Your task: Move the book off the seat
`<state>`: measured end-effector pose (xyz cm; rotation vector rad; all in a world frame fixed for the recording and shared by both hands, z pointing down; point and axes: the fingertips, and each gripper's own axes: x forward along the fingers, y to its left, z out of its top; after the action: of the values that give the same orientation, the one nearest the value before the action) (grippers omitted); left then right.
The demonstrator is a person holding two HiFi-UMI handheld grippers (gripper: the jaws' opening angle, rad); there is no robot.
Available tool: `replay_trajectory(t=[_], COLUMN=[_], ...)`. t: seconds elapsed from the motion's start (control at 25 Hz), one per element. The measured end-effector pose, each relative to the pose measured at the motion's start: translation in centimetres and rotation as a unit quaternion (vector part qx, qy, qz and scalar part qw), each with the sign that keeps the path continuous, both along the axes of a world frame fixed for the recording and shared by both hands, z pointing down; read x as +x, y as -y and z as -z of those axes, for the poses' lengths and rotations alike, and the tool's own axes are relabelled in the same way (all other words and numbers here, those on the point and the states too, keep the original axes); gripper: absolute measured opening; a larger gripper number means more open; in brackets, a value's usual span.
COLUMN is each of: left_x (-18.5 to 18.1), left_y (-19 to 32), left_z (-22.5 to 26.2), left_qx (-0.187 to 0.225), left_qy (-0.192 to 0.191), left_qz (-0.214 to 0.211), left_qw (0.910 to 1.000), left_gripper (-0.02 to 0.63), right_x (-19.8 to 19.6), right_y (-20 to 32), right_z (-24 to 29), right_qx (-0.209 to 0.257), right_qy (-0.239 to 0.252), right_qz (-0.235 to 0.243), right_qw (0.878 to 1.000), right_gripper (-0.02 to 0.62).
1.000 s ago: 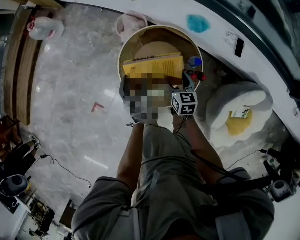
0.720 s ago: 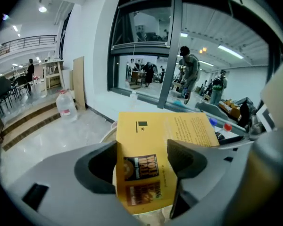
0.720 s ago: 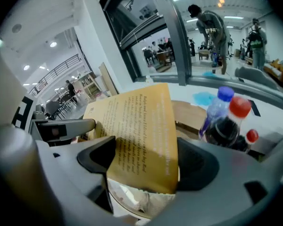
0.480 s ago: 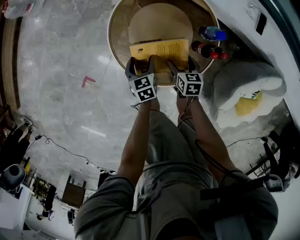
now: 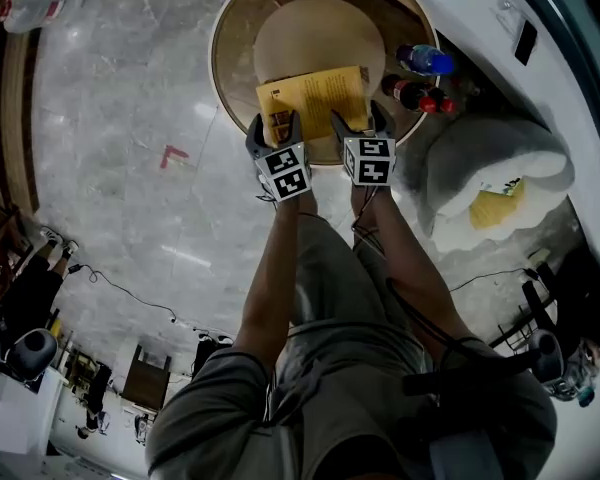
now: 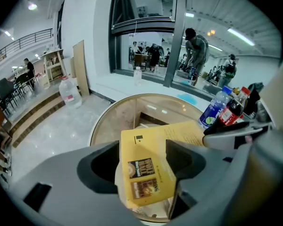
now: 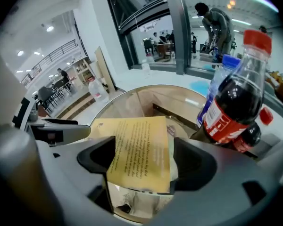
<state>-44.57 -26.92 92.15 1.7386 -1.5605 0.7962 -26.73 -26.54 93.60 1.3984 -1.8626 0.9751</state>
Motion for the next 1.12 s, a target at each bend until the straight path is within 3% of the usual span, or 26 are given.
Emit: replay_trajectory(t=[0.2, 0.4, 0.68, 0.84, 1.0, 1.12], left_x=[0.9, 1.7, 1.4, 1.4, 1.2, 1.0], left_y=[1.1, 3.8, 8.8, 14.4, 16.0, 16.7], left_z=[2.1, 7.3, 21.4, 31.9, 43.3, 52.4], left_qx=[0.026, 0.087, 0.174, 0.251, 0.320, 0.384], left_qy=[0.001, -0.012, -0.021, -0.010, -0.004, -0.004], left_qz=[-0.012, -0.018, -0.021, -0.025, -0.029, -0.027], left_qw=[0.9996, 0.9960, 0.9842, 0.9677, 0.9471, 0.9229], left_gripper=[0.321, 0.321, 0.321, 0.319, 0.310, 0.307], right_x=[-0.5, -1.1, -2.2, -3.9, -5.1, -5.5], right_y=[1.1, 3.8, 9.6, 15.4, 17.3, 18.1], right_z=[2.2, 7.1, 21.4, 31.7, 43.9, 53.6], right_qx=[0.028, 0.079, 0.178, 0.255, 0.332, 0.400], right_qy=[0.009, 0.018, 0.026, 0.022, 0.022, 0.027], right_qz=[0.002, 0.007, 0.010, 0.031, 0.039, 0.043], right_qw=[1.000, 0.997, 0.984, 0.966, 0.942, 0.915], right_gripper=[0.388, 0.388, 0.388, 0.388, 0.388, 0.387])
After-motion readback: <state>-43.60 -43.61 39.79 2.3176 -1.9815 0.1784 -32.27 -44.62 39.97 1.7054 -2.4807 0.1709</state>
